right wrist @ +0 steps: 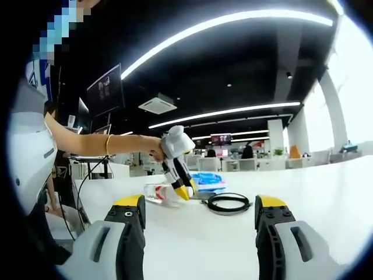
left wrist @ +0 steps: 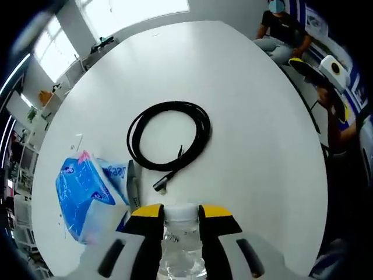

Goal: Arrange the tabletop items into an orderly group along one side of the table until the central work area is clear of visible clutter.

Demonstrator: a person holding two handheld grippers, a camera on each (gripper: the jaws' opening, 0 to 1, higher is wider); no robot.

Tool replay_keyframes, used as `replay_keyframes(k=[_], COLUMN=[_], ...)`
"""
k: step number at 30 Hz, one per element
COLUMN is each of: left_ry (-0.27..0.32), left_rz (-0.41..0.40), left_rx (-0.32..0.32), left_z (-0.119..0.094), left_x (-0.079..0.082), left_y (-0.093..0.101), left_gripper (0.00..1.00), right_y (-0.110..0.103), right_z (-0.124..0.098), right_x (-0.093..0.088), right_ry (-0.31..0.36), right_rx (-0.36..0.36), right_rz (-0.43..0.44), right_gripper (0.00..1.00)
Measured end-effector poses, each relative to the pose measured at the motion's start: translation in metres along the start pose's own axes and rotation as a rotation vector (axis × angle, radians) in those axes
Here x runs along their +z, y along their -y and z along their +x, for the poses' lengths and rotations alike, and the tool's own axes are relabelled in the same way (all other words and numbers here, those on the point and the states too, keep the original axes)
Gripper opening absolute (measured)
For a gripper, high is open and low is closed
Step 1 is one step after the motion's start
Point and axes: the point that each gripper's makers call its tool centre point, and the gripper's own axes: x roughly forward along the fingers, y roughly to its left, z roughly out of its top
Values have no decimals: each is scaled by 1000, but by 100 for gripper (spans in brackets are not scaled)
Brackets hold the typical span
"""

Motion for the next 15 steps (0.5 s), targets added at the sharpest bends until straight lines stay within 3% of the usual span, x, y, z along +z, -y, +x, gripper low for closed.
replay_keyframes(k=[7, 15], left_ry=[4, -14], left_rz=[36, 71], left_rx=[-3, -14], left_z=[5, 13], left_x=[1, 2], left_y=[4, 4], left_gripper=[21, 20], right_y=[-4, -25], right_z=[5, 34], right_x=[-1, -31], right_ry=[4, -60], right_rx=[10, 101], right_rz=[14, 72], right_gripper=[73, 73])
